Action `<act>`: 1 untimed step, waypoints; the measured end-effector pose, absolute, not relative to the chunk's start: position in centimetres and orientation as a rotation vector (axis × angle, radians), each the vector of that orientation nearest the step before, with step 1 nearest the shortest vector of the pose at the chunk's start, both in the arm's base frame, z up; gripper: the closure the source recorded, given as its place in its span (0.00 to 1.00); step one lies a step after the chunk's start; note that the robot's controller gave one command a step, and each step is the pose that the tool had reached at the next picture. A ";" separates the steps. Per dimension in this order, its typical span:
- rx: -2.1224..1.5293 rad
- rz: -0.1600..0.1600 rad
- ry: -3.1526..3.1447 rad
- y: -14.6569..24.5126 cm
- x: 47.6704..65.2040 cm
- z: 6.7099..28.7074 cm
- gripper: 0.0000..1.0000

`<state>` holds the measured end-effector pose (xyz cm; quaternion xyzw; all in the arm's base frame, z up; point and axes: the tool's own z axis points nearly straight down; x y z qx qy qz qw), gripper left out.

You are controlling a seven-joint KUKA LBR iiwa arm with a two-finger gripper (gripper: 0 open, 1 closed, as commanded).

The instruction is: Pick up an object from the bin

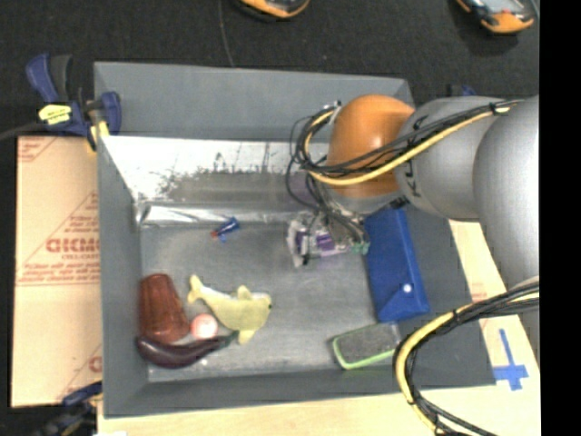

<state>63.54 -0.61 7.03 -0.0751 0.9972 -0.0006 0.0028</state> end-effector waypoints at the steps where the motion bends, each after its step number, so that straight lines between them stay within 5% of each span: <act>1: -0.235 -0.001 3.134 -0.6 63.3 9.0 1.00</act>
Offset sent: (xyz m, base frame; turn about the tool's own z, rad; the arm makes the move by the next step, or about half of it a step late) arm -0.0017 0.0000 0.0567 0.0003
